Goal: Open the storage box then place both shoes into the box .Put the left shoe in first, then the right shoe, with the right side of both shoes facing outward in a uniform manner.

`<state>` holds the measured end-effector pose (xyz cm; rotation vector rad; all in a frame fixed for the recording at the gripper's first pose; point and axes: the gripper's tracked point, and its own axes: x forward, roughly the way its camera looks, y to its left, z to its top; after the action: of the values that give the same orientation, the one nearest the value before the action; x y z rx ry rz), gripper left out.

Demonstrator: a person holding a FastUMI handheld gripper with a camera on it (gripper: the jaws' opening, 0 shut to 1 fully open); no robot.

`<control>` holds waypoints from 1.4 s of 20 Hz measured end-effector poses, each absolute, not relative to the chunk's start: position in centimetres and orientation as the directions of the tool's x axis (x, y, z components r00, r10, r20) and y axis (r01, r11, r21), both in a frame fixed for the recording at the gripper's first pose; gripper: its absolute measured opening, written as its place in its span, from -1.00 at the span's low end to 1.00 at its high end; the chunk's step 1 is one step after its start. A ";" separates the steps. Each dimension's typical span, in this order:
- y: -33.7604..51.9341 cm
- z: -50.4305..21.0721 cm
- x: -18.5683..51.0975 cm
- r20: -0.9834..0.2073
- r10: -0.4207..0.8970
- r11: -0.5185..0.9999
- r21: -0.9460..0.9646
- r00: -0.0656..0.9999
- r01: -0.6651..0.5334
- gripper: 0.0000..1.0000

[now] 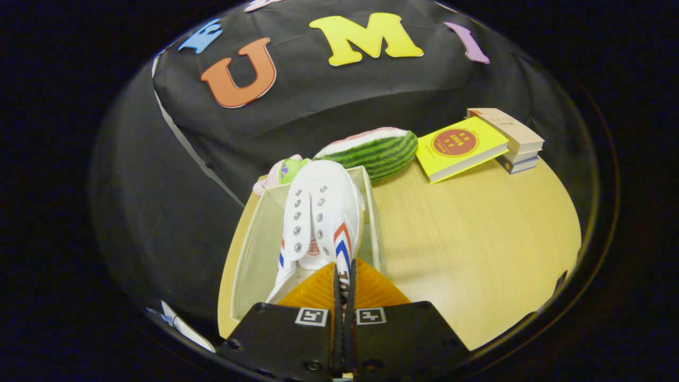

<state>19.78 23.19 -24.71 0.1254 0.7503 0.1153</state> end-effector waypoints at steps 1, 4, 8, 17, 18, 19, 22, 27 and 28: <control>23.1 -24.7 19.8 -0.663 0.143 0.986 0.157 0.735 -0.050 -0.86; 21.3 -21.3 20.8 -0.544 0.061 0.998 0.031 0.837 -0.052 0.24; 20.2 -17.1 19.0 -0.456 0.038 0.998 -0.022 0.889 -0.055 0.66; 15.0 -7.1 14.1 -0.253 0.031 0.998 -0.050 0.967 -0.045 0.67; 14.4 -5.7 13.3 -0.227 0.038 0.998 -0.042 0.973 -0.048 0.67; 13.5 -4.3 12.3 -0.197 0.039 0.998 -0.039 0.980 -0.047 0.67; 10.7 -0.8 9.4 -0.109 0.016 0.999 -0.044 0.994 -0.021 0.71; 7.8 4.0 4.8 0.027 -0.006 0.999 -0.036 1.000 0.007 1.00; 7.2 4.6 4.1 0.052 -0.014 0.998 -0.067 0.999 0.017 1.00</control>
<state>4.05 7.17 4.60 -0.0672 -0.0520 -0.0157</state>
